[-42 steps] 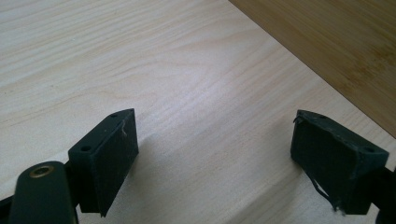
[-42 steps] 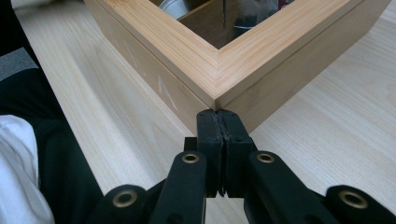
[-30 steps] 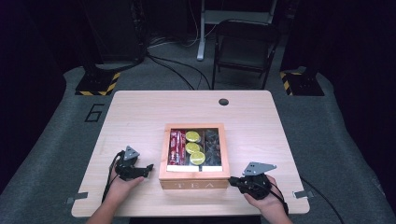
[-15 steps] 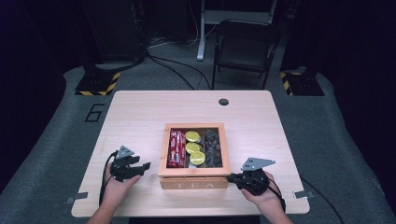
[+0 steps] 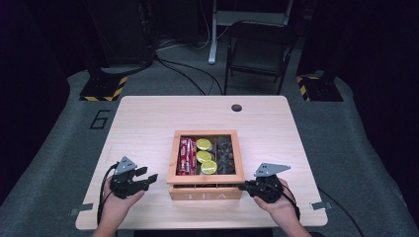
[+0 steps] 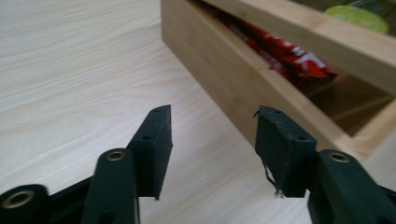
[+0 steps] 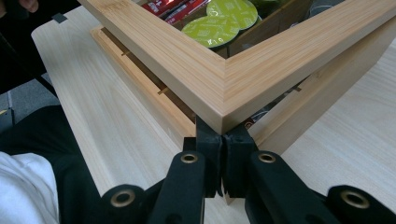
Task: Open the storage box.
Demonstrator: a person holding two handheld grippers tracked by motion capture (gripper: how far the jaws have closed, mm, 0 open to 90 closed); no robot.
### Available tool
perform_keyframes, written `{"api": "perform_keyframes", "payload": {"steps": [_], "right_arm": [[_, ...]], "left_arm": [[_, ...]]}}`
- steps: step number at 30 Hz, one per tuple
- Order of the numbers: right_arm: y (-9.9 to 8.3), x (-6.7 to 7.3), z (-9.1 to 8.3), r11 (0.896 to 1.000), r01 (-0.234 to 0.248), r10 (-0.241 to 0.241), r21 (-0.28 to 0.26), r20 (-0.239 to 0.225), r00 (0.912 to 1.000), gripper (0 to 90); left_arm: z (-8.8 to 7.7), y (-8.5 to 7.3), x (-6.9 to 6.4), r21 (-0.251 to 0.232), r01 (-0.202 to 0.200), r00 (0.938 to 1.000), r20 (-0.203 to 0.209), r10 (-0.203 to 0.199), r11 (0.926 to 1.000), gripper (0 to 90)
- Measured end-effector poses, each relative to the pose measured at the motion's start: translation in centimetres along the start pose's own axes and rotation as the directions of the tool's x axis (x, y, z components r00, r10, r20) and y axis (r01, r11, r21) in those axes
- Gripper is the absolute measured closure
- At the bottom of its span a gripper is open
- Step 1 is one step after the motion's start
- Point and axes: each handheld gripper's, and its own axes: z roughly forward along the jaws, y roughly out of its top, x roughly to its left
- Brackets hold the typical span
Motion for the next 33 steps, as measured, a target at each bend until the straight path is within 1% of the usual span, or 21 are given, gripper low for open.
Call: {"api": "perform_keyframes", "payload": {"steps": [1, 2, 3, 6, 8, 11, 14, 15, 16, 17, 19, 20, 21, 24, 25, 26, 28, 29, 31, 32, 33], "right_arm": [[0.0, 0.0, 0.1, 1.000, 0.000, 0.000, 0.001, -0.009, 1.0000, 87.2], [0.1, 0.0, 0.1, 1.000, -0.001, 0.001, 0.003, -0.007, 1.0000, 87.2], [0.1, -0.1, 0.2, 1.000, 0.013, -0.013, -0.001, -0.012, 0.9998, 87.2], [0.2, -0.1, 0.2, 1.000, 0.007, -0.007, -0.004, -0.011, 0.9999, 87.2], [0.3, -0.1, 0.1, 1.000, 0.012, -0.012, -0.006, -0.015, 0.9998, 87.1], [0.4, -0.1, 0.1, 1.000, 0.010, -0.010, -0.011, -0.013, 0.9999, 87.0], [0.5, -0.1, 0.2, 1.000, 0.011, -0.011, -0.010, -0.013, 0.9999, 86.9], [0.5, -0.1, 0.2, 1.000, 0.015, -0.015, -0.013, -0.013, 0.9998, 86.9], [0.5, -0.2, 0.2, 1.000, 0.019, -0.019, -0.018, -0.011, 0.9997, 86.9], [0.5, -0.2, 0.2, 1.000, 0.025, -0.025, -0.013, -0.018, 0.9995, 86.9], [0.6, -0.2, 0.2, 1.000, 0.020, -0.020, -0.016, -0.016, 0.9997, 86.8], [0.6, -0.2, 0.3, 1.000, 0.021, -0.022, -0.018, -0.012, 0.9997, 86.8], [0.6, -0.2, 0.3, 1.000, 0.022, -0.022, -0.018, -0.016, 0.9996, 86.9], [0.6, -0.2, 0.3, 1.000, 0.016, -0.016, -0.016, -0.022, 0.9996, 86.8], [0.6, -0.3, 0.2, 1.000, 0.023, -0.024, -0.015, -0.022, 0.9995, 86.8], [0.6, -0.2, 0.2, 1.000, 0.017, -0.017, -0.018, -0.022, 0.9996, 86.8], [0.7, -0.3, 0.1, 1.000, 0.013, -0.014, -0.025, -0.022, 0.9997, 86.8], [0.8, -0.3, 0.1, 0.999, 0.012, -0.013, -0.033, -0.027, 0.9996, 86.8], [0.9, -0.3, 0.0, 0.999, -0.002, 0.000, -0.045, -0.035, 0.9994, 86.4], [0.9, -0.4, 0.0, 0.998, -0.009, 0.007, -0.056, -0.037, 0.9993, 86.1], [0.9, -0.4, -0.1, 0.998, -0.023, 0.020, -0.066, -0.046, 0.9988, 85.8]], "left_arm": [[-0.1, 0.1, -0.2, -0.006, 0.004, 0.9999, 0.011, -0.004, 1.0000, 49.2], [-0.3, 0.2, -0.4, -0.007, -0.001, 0.9996, 0.028, 0.001, 1.0000, 49.5], [-0.3, 0.3, -0.7, -0.015, -0.002, 0.9992, 0.040, 0.002, 0.9999, 49.7], [-0.2, 0.3, -1.4, -0.013, -0.022, 0.9979, 0.061, 0.023, 0.9997, 49.6], [-0.1, 0.3, -1.9, -0.013, -0.040, 0.9967, 0.070, 0.041, 0.9991, 49.4], [0.1, 0.3, -2.5, -0.017, -0.047, 0.9960, 0.075, 0.048, 0.9987, 49.1], [0.2, 0.3, -3.1, -0.006, -0.062, 0.9937, 0.093, 0.063, 0.9980, 49.1], [0.2, 0.4, -3.3, -0.011, -0.064, 0.9935, 0.093, 0.065, 0.9979, 49.2], [0.3, 0.4, -3.4, -0.011, -0.064, 0.9924, 0.104, 0.065, 0.9979, 49.5], [0.3, 0.5, -3.7, -0.011, -0.048, 0.9924, 0.112, 0.049, 0.9988, 50.1], [0.6, 0.6, -4.2, -0.023, -0.035, 0.9919, 0.121, 0.038, 0.9991, 52.8], [0.7, 0.8, -4.5, -0.020, -0.040, 0.9904, 0.132, 0.042, 0.9990, 53.5], [0.7, 0.9, -4.7, -0.022, -0.048, 0.9898, 0.133, 0.051, 0.9986, 54.5], [0.6, 1.3, -5.4, -0.020, -0.088, 0.9888, 0.119, 0.090, 0.9959, 57.3], [0.7, 1.3, -5.5, -0.027, -0.088, 0.9898, 0.110, 0.090, 0.9958, 58.6], [0.6, 1.4, -5.6, -0.024, -0.105, 0.9889, 0.104, 0.107, 0.9942, 59.0], [0.4, 1.6, -5.8, -0.028, -0.114, 0.9891, 0.090, 0.116, 0.9930, 59.0], [0.3, 1.7, -5.9, -0.033, -0.115, 0.9900, 0.078, 0.117, 0.9928, 58.9], [0.2, 1.9, -6.1, -0.037, -0.128, 0.9903, 0.049, 0.130, 0.9911, 55.7], [0.1, 2.1, -6.2, -0.037, -0.146, 0.9886, 0.034, 0.147, 0.9887, 55.2], [0.0, 2.2, -6.3, -0.038, -0.150, 0.9882, 0.022, 0.151, 0.9879, 54.7]]}}
